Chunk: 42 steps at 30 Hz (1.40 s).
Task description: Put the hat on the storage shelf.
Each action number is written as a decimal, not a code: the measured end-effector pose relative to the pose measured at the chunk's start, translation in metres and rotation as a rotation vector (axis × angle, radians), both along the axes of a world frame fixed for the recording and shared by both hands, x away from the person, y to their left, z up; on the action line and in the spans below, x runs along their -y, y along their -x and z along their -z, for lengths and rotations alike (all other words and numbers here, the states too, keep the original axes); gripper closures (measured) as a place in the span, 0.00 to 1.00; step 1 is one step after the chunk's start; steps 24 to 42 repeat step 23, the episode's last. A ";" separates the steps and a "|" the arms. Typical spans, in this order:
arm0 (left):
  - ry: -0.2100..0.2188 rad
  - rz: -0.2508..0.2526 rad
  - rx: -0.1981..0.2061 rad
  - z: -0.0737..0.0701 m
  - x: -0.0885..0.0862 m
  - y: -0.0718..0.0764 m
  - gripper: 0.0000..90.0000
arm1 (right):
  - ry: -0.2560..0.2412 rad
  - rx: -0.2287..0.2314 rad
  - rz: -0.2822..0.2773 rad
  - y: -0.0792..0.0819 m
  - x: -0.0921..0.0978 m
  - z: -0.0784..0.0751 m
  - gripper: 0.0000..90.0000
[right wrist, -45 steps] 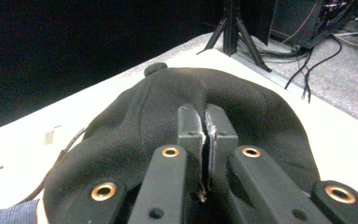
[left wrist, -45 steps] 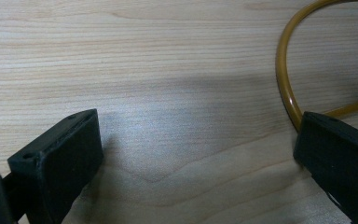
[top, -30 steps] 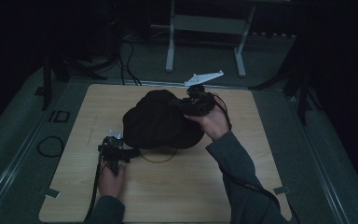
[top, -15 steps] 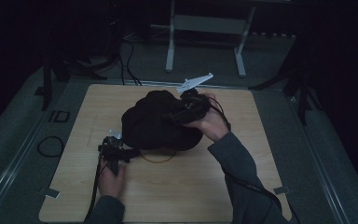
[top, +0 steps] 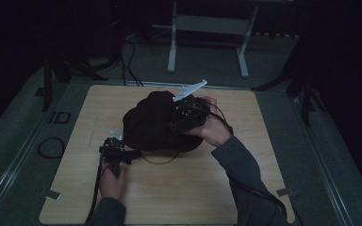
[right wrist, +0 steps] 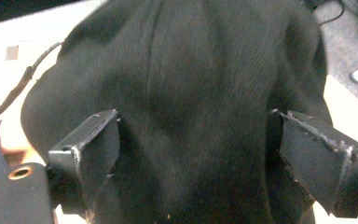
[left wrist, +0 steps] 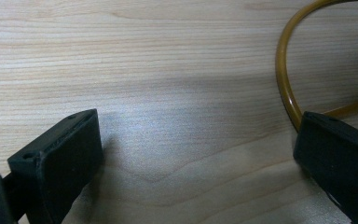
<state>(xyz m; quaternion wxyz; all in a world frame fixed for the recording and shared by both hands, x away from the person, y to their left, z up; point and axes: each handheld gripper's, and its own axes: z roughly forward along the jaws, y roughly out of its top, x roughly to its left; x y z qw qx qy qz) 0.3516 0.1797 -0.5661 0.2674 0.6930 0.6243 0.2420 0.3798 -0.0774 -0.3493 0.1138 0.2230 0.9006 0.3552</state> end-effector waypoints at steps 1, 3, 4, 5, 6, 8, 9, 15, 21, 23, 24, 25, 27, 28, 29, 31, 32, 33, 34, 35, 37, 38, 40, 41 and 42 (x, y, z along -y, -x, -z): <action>0.000 0.000 0.000 0.000 0.000 0.000 0.01 | 0.008 0.000 0.000 0.000 0.000 0.002 0.13; 0.000 0.000 0.000 0.000 0.000 0.000 0.01 | 0.014 -0.015 0.009 0.000 0.002 0.005 0.13; 0.000 0.000 0.000 0.000 0.000 0.000 0.01 | 0.019 -0.021 0.004 -0.001 0.004 0.007 0.13; -0.002 0.001 0.000 0.000 0.000 0.000 0.01 | 0.030 -0.036 0.004 -0.001 0.006 0.013 0.12; -0.003 0.001 0.000 0.000 0.000 0.000 0.01 | 0.040 -0.040 0.004 -0.001 0.007 0.014 0.12; -0.004 0.000 0.001 0.000 0.000 0.000 0.01 | 0.052 -0.044 0.001 -0.001 0.007 0.017 0.12; -0.003 0.000 0.001 0.000 0.000 0.000 0.01 | 0.071 -0.051 0.000 -0.001 0.007 0.021 0.12; -0.004 0.000 0.001 0.000 0.000 0.000 0.01 | 0.039 -0.037 0.005 0.000 0.013 0.020 0.12; 0.002 -0.007 0.008 0.001 0.001 0.000 0.01 | -0.020 -0.051 0.012 0.000 0.028 0.016 0.12; 0.003 -0.008 0.008 0.001 0.001 0.000 0.01 | -0.014 -0.050 0.015 0.000 0.034 0.017 0.12; 0.003 -0.008 0.008 0.001 0.001 0.000 0.01 | -0.014 -0.050 0.015 0.000 0.034 0.017 0.12; 0.003 -0.008 0.008 0.001 0.001 0.000 0.01 | -0.014 -0.050 0.015 0.000 0.034 0.017 0.12; 0.003 -0.008 0.008 0.001 0.001 0.000 0.01 | -0.014 -0.050 0.015 0.000 0.034 0.017 0.12; 0.003 -0.008 0.008 0.001 0.001 0.000 0.01 | -0.014 -0.050 0.015 0.000 0.034 0.017 0.12; 0.003 -0.008 0.008 0.001 0.001 0.000 0.01 | -0.014 -0.050 0.015 0.000 0.034 0.017 0.12; 0.003 -0.008 0.008 0.001 0.001 0.000 0.01 | -0.014 -0.050 0.015 0.000 0.034 0.017 0.12; 0.003 -0.008 0.008 0.001 0.001 0.000 0.01 | -0.014 -0.050 0.015 0.000 0.034 0.017 0.12; 0.003 -0.008 0.008 0.001 0.001 0.000 0.01 | -0.014 -0.050 0.015 0.000 0.034 0.017 0.12; 0.003 -0.008 0.008 0.001 0.001 0.000 0.01 | -0.014 -0.050 0.015 0.000 0.034 0.017 0.12; 0.003 -0.008 0.008 0.001 0.001 0.000 0.01 | -0.014 -0.050 0.015 0.000 0.034 0.017 0.12; 0.003 -0.008 0.008 0.001 0.001 0.000 0.01 | -0.014 -0.050 0.015 0.000 0.034 0.017 0.12; 0.003 -0.008 0.008 0.001 0.001 0.000 0.01 | -0.014 -0.050 0.015 0.000 0.034 0.017 0.12; 0.003 -0.008 0.008 0.001 0.001 0.000 0.01 | -0.014 -0.050 0.015 0.000 0.034 0.017 0.12; 0.003 -0.008 0.008 0.001 0.001 0.000 0.01 | -0.014 -0.050 0.015 0.000 0.034 0.017 0.12; 0.003 -0.008 0.008 0.001 0.001 0.000 0.01 | -0.014 -0.050 0.015 0.000 0.034 0.017 0.12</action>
